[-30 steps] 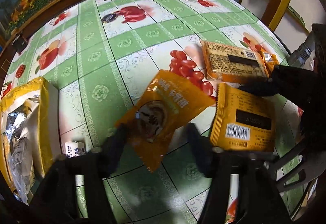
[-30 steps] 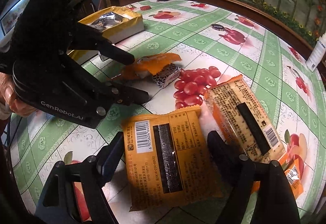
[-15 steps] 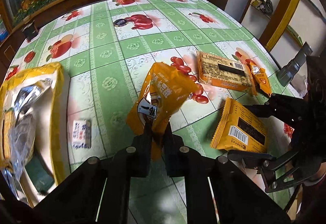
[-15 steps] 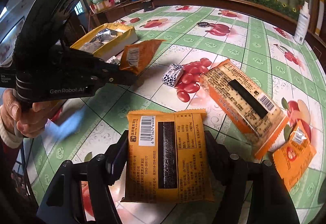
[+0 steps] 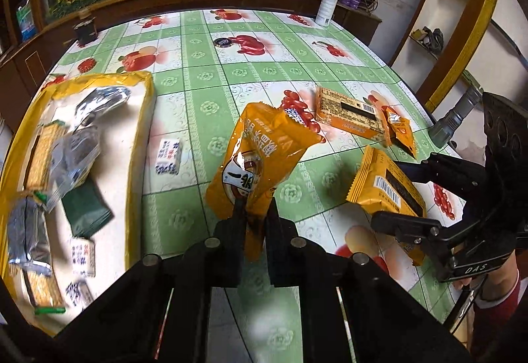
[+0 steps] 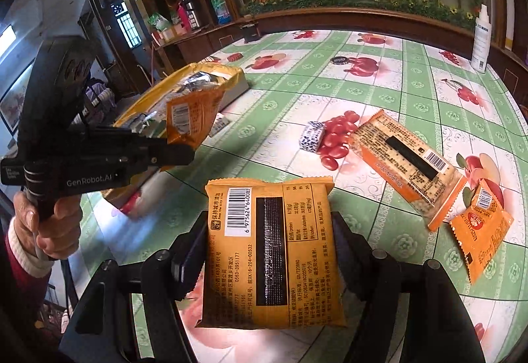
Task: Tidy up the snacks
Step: 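Grasp the orange chip bag with the left tool while the right tool grasps an orange cake pack, then carry the chip bag with the left tool while the right tool carries the cake pack over the tray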
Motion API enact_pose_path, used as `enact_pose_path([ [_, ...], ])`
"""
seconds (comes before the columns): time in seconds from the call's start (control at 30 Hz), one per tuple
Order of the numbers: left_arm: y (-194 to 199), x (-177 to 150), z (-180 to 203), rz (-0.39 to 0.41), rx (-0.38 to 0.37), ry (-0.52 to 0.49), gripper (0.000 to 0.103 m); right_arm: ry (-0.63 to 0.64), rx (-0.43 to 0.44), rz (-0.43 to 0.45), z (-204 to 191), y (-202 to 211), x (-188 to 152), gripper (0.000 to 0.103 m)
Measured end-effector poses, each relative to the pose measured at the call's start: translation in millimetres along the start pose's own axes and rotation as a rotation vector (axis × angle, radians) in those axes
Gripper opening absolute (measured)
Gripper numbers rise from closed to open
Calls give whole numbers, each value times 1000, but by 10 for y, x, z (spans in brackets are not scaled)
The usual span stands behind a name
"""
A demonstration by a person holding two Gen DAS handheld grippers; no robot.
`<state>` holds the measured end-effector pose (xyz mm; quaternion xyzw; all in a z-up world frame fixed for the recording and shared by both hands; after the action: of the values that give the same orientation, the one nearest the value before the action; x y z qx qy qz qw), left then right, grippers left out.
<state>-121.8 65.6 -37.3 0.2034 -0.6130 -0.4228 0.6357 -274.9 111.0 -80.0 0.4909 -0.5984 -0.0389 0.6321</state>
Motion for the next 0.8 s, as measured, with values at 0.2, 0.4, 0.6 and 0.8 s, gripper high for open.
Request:
enact_pose_path([
  [0.2,224,-114,-139,30,2,54,8,14,7,23,-182,75,32,71],
  [0.4,467,-215,-268,71,29,84,8,20,30,43,-338,95,76,71],
  [0.6,677,-327,-516,98,64,137,8,26,57,54,-500,45,147,71],
  [0.8,856,-418,-750,127,96,184,8,13,84,61,-647,-58,238,70],
])
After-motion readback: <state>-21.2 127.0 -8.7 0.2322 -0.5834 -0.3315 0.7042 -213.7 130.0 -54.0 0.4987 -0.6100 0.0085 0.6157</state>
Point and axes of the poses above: each gripper's, at about its wrist camera, not at the fingertips, and y roughly against the way its jaws point, z to its right, x to its top, the point moved 2 cm from there along -y, roughly the way its jaws point, and after that the axes turned 1 degree about -z, right-handed, at the moved point
